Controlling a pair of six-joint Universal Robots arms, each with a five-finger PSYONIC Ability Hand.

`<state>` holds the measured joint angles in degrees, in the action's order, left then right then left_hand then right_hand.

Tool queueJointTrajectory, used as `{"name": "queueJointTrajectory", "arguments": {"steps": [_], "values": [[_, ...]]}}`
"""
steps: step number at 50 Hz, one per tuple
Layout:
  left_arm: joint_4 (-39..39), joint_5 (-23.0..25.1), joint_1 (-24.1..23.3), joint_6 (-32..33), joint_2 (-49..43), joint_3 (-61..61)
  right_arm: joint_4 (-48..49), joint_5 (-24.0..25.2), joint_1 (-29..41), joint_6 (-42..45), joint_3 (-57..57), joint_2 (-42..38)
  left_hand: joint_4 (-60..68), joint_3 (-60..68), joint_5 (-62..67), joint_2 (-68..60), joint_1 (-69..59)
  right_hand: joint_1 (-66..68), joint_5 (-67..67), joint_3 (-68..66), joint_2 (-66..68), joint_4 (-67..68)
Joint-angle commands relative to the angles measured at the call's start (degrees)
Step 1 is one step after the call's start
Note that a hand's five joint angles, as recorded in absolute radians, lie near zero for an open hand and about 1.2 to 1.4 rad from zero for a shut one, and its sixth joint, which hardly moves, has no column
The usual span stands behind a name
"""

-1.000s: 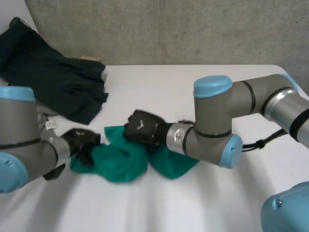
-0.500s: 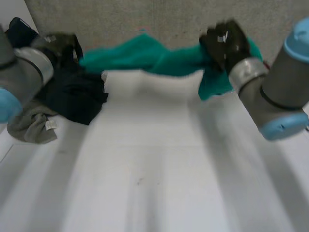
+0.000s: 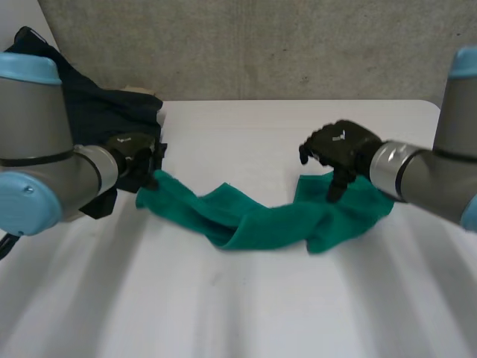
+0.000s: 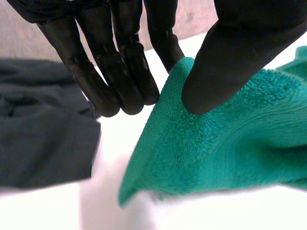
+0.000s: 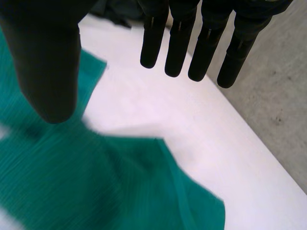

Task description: Fold the laundry.

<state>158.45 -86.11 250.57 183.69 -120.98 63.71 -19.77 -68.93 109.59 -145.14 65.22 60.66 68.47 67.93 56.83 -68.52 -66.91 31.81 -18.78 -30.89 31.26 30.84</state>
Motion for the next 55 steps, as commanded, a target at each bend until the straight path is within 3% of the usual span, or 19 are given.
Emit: {"name": "queueJointTrajectory", "arguments": {"steps": [1,11,21,27,29,31,32,33,38,40,49,55], "values": [[-0.4,2.7,0.3,0.1,8.7,3.8,-9.9,8.1,-1.0,2.0,-18.0,-10.2,11.5,12.1,13.2,-11.5,-13.1,-0.4,-2.6,-0.5,0.1,0.5],[-0.2,4.6,0.0,1.3,16.6,7.5,-15.9,11.2,-0.3,14.6,-31.0,-23.5,11.5,12.1,13.2,-11.5,-13.1,-7.8,4.8,6.9,-7.3,-6.9],[-0.1,5.6,-0.2,1.1,20.6,3.1,-17.8,13.6,1.4,16.6,-27.3,-24.2,11.5,12.1,13.2,-11.5,-13.1,-12.6,9.5,11.6,-12.0,-11.6],[-0.9,5.4,-0.4,0.8,22.5,1.7,-15.8,12.2,3.3,16.6,-24.9,-26.1,11.5,12.1,13.2,-11.5,-13.1,-10.2,7.2,9.3,-9.7,-9.2],[-0.9,5.4,-0.4,0.8,22.8,1.8,-15.3,11.1,3.6,16.6,-25.1,-26.8,11.5,12.1,13.2,-11.5,-13.1,-0.7,-2.4,-0.2,-0.1,0.3],[-0.9,5.3,-0.2,1.0,22.7,2.2,-13.6,9.0,4.1,16.6,-26.3,-27.4,11.5,12.1,13.2,-11.5,-13.1,39.4,-42.5,-40.3,40.0,40.4],[-0.8,5.2,-0.2,1.1,22.6,2.5,-12.8,8.0,4.0,16.5,-27.1,-27.4,11.5,12.1,13.2,-11.5,-13.1,48.1,-51.1,-49.0,48.7,49.1],[-0.8,5.1,-0.1,1.1,22.6,2.6,-11.4,7.0,4.0,16.3,-27.9,-27.4,11.5,12.1,13.2,-11.5,-13.1,48.2,-51.2,-49.1,48.7,49.2],[-0.3,2.9,2.2,1.4,20.4,3.2,-2.1,-4.2,2.7,9.2,-29.8,-22.3,11.5,12.1,13.2,-11.5,-13.1,48.2,-51.2,-49.1,48.7,49.2],[-0.2,1.8,3.3,1.7,18.7,2.9,0.6,-5.7,2.0,6.8,-29.1,-20.3,11.5,12.1,13.2,-11.5,-13.1,48.2,-51.2,-49.1,48.7,49.2],[-0.6,-5.1,7.8,2.2,7.6,-0.3,13.0,-5.7,-2.7,2.7,-17.8,-6.3,11.5,12.1,13.2,-11.5,-13.1,48.2,-51.2,-49.1,48.7,49.2],[-2.7,-4.8,7.6,1.8,1.3,-2.4,12.9,-1.1,-4.5,1.8,-2.3,2.3,11.5,12.1,13.2,-11.5,-13.1,48.2,-51.2,-49.1,48.7,49.2]]}}
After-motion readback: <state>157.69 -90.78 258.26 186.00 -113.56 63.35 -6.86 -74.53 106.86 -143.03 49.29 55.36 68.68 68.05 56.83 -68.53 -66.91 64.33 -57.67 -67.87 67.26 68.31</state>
